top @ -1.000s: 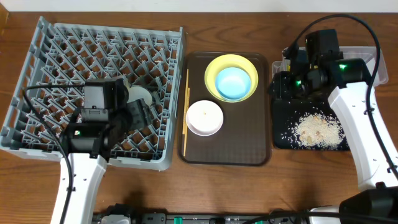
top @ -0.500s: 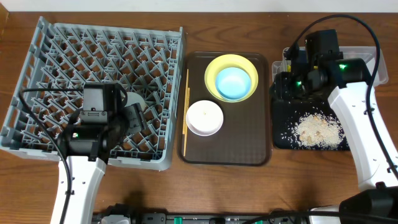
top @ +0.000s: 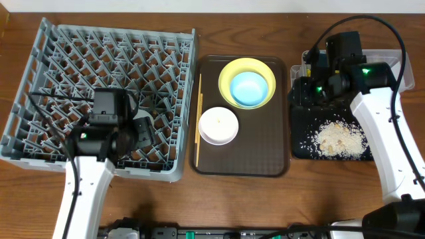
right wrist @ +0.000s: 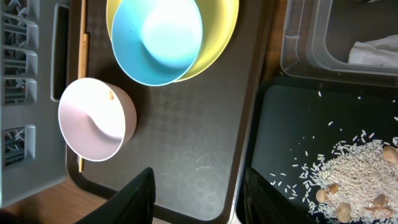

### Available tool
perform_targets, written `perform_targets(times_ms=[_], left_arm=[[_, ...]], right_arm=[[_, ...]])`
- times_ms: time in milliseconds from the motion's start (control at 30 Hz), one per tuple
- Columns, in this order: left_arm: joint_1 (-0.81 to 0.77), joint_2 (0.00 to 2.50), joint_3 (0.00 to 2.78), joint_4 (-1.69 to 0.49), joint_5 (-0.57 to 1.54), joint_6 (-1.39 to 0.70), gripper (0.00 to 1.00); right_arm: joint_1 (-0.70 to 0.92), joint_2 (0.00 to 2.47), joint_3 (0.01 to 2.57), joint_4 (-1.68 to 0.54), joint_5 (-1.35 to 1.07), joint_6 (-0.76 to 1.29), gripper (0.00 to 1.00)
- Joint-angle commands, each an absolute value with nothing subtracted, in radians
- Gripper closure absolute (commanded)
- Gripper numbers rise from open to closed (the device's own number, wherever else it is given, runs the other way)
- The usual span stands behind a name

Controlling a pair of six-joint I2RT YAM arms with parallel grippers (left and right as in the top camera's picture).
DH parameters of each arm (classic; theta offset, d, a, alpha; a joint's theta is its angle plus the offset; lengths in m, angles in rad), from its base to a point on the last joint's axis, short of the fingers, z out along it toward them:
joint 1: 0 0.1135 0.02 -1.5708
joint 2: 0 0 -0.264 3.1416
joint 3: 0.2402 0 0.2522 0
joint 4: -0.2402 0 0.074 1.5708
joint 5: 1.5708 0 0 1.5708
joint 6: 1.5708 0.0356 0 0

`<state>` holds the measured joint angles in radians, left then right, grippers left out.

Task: Sort waste into correct bins and load items into the dishwasher
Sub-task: 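Lower the paper cup into the dish rack and open the left gripper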

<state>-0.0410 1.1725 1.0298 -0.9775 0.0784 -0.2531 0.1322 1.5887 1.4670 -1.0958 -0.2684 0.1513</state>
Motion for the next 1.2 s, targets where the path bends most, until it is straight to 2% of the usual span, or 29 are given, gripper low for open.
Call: perform_targets(times_ms=[0,500,533,633,667,800,867,1167], left_arm=[[-0.038,1.213,1.059,-0.982,0.067,-0.237,0.45],[-0.038,1.381,1.059,-0.986,0.067,-0.236,0.44],[-0.038,1.394,1.059,-0.986,0.066,-0.236,0.39],[-0.038,1.431,1.059,-0.981,0.066,-0.236,0.37],[-0.038,1.443,1.059,-0.978,0.066,-0.236,0.34],[-0.038,1.470,1.059,-0.932,0.066,-0.228,0.17],[-0.033,1.467,1.070,-0.911,0.064,-0.217,0.01],[-0.019,1.407,1.219,-0.937,0.075,-0.218,0.02]], right_arm=[[0.138,1.589,1.472,-1.097,-0.262,0.140,0.56],[0.138,1.589,1.472,-1.098,-0.262,0.140,0.56],[0.138,1.589,1.472,-1.098,-0.262,0.140,0.56],[0.138,1.589,1.472,-1.098,-0.262,0.140,0.56],[0.138,1.589,1.472,-1.098,-0.262,0.140,0.56],[0.138,1.589,1.472,-1.103,-0.262,0.140,0.56],[0.138,1.589,1.472,-1.108,-0.262,0.140,0.56],[0.138,1.589,1.472,-1.115,-0.262,0.140,0.55]])
